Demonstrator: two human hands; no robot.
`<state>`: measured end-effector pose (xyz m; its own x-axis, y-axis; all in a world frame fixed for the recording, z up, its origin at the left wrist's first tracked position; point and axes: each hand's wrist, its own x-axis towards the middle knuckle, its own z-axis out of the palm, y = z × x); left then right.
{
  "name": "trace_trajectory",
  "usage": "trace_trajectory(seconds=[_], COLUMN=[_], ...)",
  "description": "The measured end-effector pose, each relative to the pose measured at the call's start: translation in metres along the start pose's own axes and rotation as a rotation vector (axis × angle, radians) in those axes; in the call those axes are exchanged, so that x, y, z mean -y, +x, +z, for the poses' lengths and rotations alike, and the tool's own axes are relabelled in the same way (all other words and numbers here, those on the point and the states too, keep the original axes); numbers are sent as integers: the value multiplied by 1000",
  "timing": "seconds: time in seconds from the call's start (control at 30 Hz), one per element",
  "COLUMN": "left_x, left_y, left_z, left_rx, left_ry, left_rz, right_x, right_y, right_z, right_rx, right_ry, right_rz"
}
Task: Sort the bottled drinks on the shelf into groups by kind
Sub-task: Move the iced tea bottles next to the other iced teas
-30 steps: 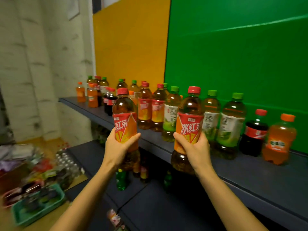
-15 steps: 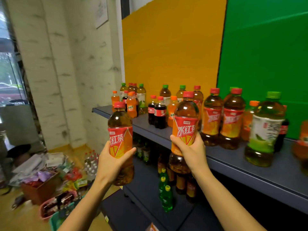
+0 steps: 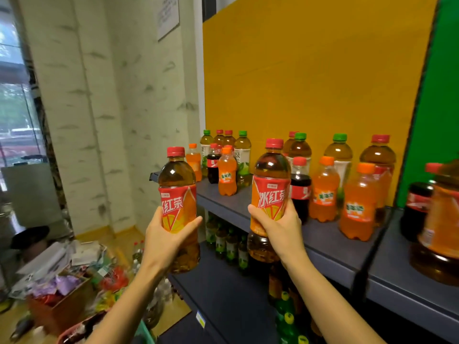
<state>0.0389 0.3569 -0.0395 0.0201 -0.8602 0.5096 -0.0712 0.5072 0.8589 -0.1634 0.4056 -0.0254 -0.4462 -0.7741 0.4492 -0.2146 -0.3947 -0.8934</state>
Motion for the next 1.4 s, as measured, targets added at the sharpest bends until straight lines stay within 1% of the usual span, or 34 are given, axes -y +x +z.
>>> trace_trajectory(seconds=[0.17, 0.4, 0.57, 0.73, 0.9, 1.07, 1.17, 1.27, 1.4], left_x=[27, 78, 110, 128, 137, 131, 126, 120, 111], left_y=[71, 152, 209, 261, 287, 284, 278, 268, 257], left_z=[-8, -23, -27, -28, -9, 21, 42, 60, 74], left_rx=[29, 81, 160, 298, 476, 627, 705, 753, 811], left_ry=[5, -25, -116, -155, -227, -337, -399, -421, -435], left_rz=[-4, 1, 9, 51, 77, 69, 65, 71, 68], right_x=[-16, -42, -57, -63, -63, -55, -64, -76, -92], right_y=[57, 114, 141, 159, 168, 174, 181, 187, 193], right_z=[53, 111, 148, 172, 167, 145, 130, 118, 108], right_rx=[-12, -86, -193, -365, -499, -611, -685, -724, -719], right_ry=[12, -33, -76, -184, -276, -364, -461, -535, -568], right_rz=[-2, 3, -10, -21, -48, -62, -61, -35, 36])
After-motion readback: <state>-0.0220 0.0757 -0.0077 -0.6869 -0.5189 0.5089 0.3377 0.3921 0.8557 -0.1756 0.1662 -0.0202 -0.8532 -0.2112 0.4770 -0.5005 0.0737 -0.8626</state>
